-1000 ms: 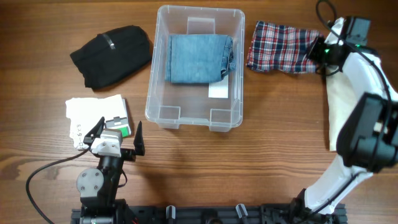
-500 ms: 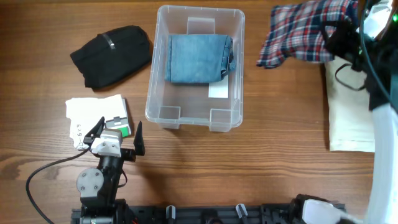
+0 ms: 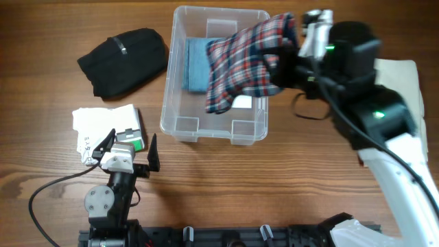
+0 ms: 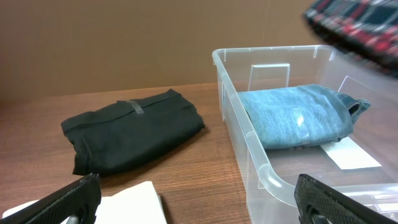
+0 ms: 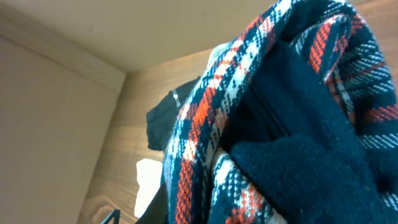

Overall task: Pack container
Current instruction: 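Lift the plaid shirt and carry it over the container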

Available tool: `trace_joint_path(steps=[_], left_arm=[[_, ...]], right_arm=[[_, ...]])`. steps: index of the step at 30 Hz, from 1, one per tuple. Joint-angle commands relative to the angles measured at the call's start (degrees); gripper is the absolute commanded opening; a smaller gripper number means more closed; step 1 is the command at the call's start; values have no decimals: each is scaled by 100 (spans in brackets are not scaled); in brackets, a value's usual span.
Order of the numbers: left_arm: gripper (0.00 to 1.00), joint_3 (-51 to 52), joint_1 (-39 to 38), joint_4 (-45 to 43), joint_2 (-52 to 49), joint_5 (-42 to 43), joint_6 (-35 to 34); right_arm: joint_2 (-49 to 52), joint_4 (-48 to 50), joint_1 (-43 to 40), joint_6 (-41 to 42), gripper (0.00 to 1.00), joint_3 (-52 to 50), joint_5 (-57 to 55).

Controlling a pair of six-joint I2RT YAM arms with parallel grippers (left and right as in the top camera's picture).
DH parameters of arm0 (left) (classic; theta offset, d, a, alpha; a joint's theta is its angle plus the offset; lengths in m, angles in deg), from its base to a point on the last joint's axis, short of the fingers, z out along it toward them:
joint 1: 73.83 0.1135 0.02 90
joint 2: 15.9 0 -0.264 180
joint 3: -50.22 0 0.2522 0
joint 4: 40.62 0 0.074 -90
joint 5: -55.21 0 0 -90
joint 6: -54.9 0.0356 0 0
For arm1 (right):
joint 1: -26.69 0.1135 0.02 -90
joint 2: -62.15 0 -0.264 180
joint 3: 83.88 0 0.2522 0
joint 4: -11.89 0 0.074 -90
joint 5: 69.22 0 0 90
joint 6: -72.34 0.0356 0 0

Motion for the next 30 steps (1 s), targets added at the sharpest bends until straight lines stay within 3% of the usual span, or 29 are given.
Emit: trace_joint_path(steps=[1, 12, 30], left_arm=[[100, 48, -31, -22, 31, -33, 92], [100, 48, -31, -20, 31, -33, 94], [100, 48, -31, -22, 31, -33, 92]], right_arm=[[424, 348, 398, 555, 4, 31, -579], [1554, 671, 955, 1169, 4, 31, -511], [1956, 531, 1152, 1196, 4, 2, -516]])
